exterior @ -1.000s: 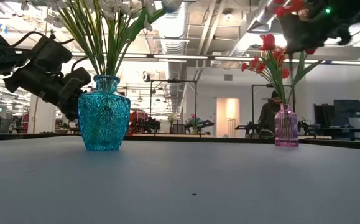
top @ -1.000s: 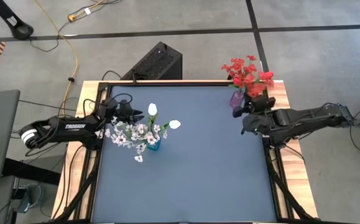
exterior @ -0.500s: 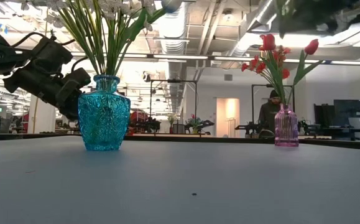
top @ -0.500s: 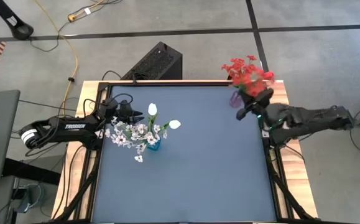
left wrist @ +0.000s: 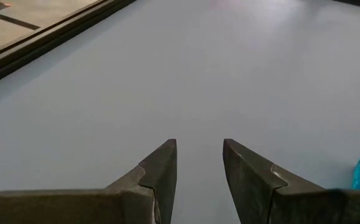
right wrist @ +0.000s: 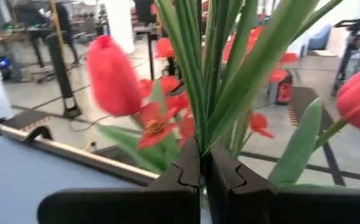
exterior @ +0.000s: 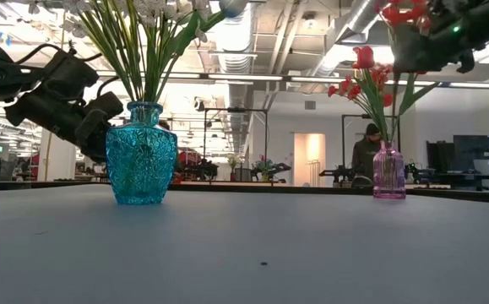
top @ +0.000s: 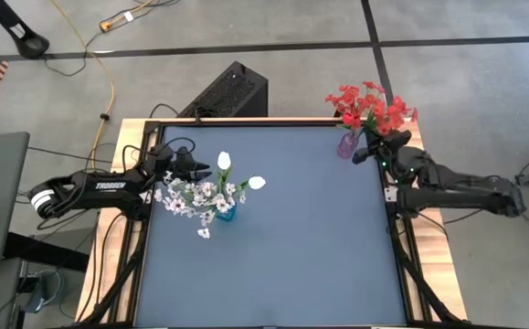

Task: Sort flowers into vase by color
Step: Put the red flowers into the purple vase, then return to Home Position

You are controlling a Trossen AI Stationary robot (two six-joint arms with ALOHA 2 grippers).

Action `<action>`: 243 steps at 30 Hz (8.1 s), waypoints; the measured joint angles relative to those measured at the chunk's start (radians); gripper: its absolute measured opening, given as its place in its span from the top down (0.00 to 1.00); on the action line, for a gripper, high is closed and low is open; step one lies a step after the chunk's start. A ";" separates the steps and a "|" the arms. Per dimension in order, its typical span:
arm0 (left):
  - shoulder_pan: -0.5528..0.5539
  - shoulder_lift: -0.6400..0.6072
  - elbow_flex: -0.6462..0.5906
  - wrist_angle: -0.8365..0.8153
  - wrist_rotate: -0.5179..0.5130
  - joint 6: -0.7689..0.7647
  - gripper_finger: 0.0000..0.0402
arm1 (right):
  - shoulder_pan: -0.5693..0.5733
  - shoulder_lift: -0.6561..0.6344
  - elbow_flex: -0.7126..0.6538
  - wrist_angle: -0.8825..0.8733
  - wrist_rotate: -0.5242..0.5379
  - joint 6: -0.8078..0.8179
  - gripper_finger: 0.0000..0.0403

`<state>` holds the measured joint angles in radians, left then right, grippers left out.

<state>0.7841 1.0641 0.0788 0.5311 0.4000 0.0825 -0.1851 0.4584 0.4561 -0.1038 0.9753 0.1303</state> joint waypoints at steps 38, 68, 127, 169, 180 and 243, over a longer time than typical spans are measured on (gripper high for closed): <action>0.000 0.000 0.000 -0.026 0.005 -0.019 0.70 | -0.274 0.286 -0.008 0.078 -0.140 0.039 0.93; 0.000 0.000 0.000 -0.028 0.005 -0.038 0.70 | -0.273 0.312 0.164 -0.387 -0.327 0.084 0.47; 0.000 -0.678 -0.016 -0.358 -0.059 -0.270 0.70 | 0.176 0.449 -0.104 0.322 -0.984 -0.119 0.70; -0.068 -0.873 -0.071 -0.365 -0.172 -0.341 0.70 | 0.150 0.168 -0.445 0.461 -0.811 0.028 0.95; -0.068 -0.873 -0.072 -0.393 -0.174 -0.365 0.70 | 0.149 0.170 -0.445 0.421 -0.808 0.019 0.91; -0.068 -0.855 -0.062 -0.497 -0.202 -0.386 0.70 | 0.123 0.169 -0.444 0.395 -0.792 0.019 0.88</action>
<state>0.7158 0.2092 0.0170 0.0341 0.1982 -0.3031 -0.0616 0.6277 0.0116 0.2916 0.1830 0.1497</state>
